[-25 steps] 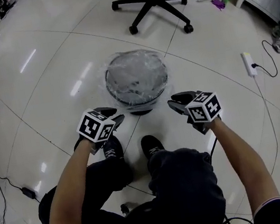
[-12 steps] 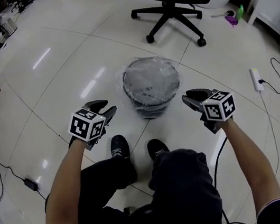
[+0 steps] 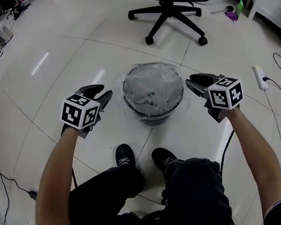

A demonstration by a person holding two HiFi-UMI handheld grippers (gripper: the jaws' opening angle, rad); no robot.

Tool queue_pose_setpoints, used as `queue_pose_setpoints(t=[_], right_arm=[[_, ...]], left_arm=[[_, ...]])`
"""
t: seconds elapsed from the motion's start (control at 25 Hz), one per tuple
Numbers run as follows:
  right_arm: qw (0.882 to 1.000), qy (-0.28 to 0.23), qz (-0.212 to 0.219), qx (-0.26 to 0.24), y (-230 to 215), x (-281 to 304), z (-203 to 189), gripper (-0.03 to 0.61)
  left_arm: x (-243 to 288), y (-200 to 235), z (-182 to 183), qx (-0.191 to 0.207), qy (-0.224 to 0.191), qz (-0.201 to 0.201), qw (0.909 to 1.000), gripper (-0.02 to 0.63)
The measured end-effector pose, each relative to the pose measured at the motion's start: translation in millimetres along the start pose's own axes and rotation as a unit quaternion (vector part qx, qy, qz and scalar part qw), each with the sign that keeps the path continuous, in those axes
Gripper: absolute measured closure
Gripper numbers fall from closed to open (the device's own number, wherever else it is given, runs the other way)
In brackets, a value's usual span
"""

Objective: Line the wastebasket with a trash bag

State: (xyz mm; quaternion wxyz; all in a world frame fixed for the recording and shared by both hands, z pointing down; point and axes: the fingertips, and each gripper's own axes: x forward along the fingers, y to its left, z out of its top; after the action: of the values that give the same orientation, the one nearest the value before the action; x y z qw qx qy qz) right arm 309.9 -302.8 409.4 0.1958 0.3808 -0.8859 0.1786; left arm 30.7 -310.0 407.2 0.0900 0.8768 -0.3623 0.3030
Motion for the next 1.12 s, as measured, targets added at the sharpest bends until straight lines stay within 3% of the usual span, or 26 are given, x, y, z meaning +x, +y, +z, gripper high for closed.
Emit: queue_pose_setpoints(t=[0.16,0.36,0.48,0.6,0.72,0.88,0.96,1.12], right_arm=[[0.999,-0.011,-0.027,0.012,-23.9,1.7,20.8,0.474],[0.999,0.000,-0.040,0.034,-50.1,13.1,20.1,0.475],[0.998,-0.001,-0.014,0.068,-55.9,26.8,19.1,0.469],[0.995,0.015,0.032,0.090,-45.9,44.5,11.8,0.460],[0.993,0.054,0.069,0.073,-33.5,61.7,1.6,0.459],[0.992,0.078,0.090,0.041,-28.7,70.6,-0.5,0.526],[0.992,0.075,0.093,0.031,-29.5,71.3,3.0,0.575],[0.993,0.072,0.092,0.018,-36.5,73.8,11.7,0.577]], left_arm=[[20.0,21.1,30.0,-0.017,-0.030,-0.011,0.9994,0.462],[52.3,34.7,43.9,-0.048,-0.054,-0.026,0.9971,0.463],[68.6,34.1,39.5,-0.082,-0.052,-0.048,0.9941,0.463],[83.2,27.2,27.5,-0.082,-0.023,-0.074,0.9936,0.463],[91.9,24.2,18.2,-0.078,-0.001,-0.086,0.9933,0.470],[98.2,20.7,15.0,-0.070,0.008,-0.096,0.9929,0.601],[99.8,18.0,11.7,-0.073,0.011,-0.102,0.9921,0.601],[103.0,20.0,7.4,-0.080,0.013,-0.098,0.9919,0.601]])
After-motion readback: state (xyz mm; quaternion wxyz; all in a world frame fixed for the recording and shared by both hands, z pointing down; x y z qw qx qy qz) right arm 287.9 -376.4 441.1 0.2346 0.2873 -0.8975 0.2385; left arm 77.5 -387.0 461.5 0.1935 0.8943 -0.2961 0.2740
